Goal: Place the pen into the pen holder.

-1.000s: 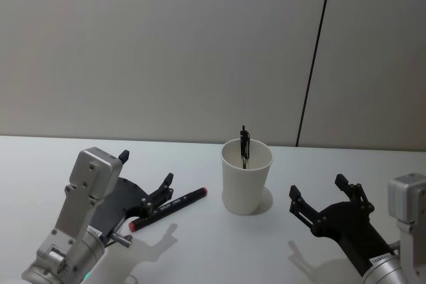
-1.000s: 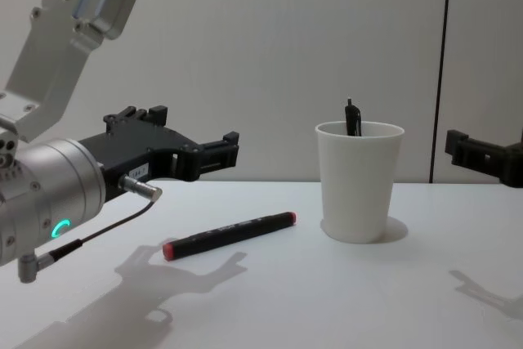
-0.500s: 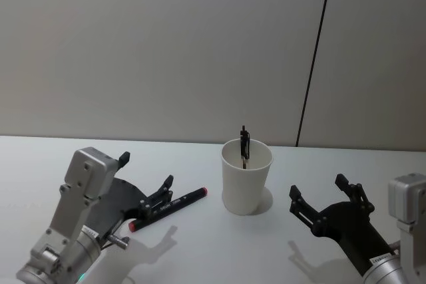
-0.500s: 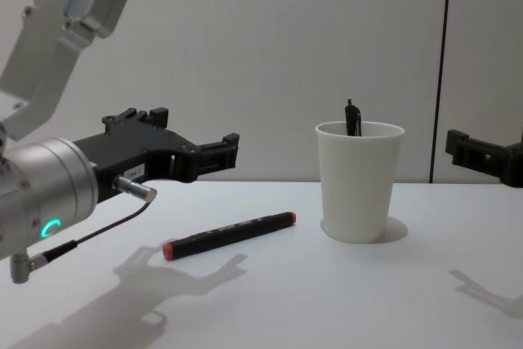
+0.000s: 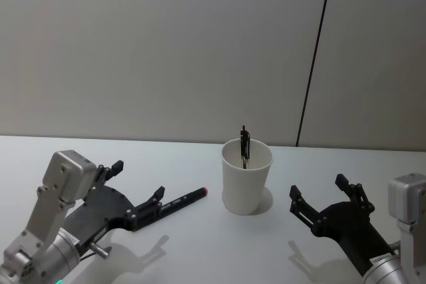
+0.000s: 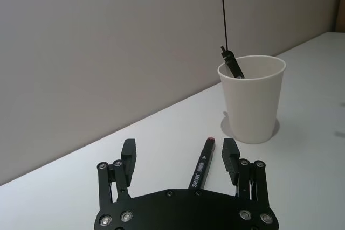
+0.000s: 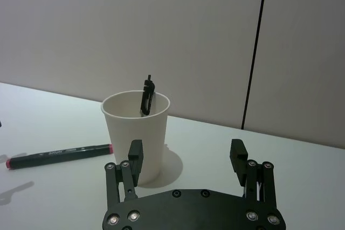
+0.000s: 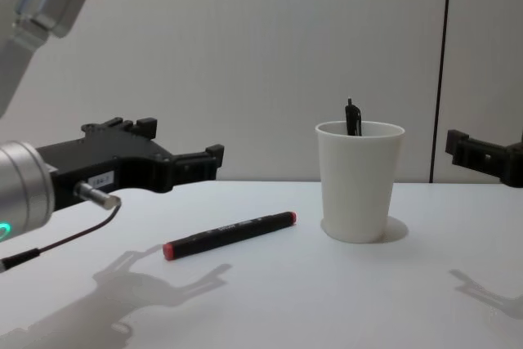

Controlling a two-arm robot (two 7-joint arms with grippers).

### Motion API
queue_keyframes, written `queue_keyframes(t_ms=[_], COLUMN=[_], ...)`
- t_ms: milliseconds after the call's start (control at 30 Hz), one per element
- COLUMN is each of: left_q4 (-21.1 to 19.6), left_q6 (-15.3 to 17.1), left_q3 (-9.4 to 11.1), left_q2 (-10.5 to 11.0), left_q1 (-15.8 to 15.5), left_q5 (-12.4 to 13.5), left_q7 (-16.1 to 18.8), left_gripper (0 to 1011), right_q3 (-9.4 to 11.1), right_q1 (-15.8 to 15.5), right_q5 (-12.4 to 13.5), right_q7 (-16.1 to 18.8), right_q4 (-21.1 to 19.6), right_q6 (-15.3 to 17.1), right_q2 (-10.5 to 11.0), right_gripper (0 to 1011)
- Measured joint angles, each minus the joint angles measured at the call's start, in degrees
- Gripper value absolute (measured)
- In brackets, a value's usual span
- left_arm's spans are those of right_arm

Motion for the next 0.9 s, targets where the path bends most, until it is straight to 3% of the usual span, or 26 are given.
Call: queue_keyframes(t_ms=[433, 900], left_q4=[0.9, 7.7], left_q6=[1.4, 1.9], left_q3=[-1.2, 0.0], left_q2=[3.1, 4.0], left_q1=[-0.7, -5.5], left_q5=[-3.1, -5.4], left_q7=[-7.5, -16.7], left_gripper=[1003, 1003], right_q3=[0.0, 0.0], right_q1=[0.0, 0.0], right_q5=[0.0, 0.0], right_q7=[0.0, 0.0], right_q4=[0.0, 0.0], right_q6=[0.0, 0.0], right_q2=[0.0, 0.0], right_gripper=[1001, 1001])
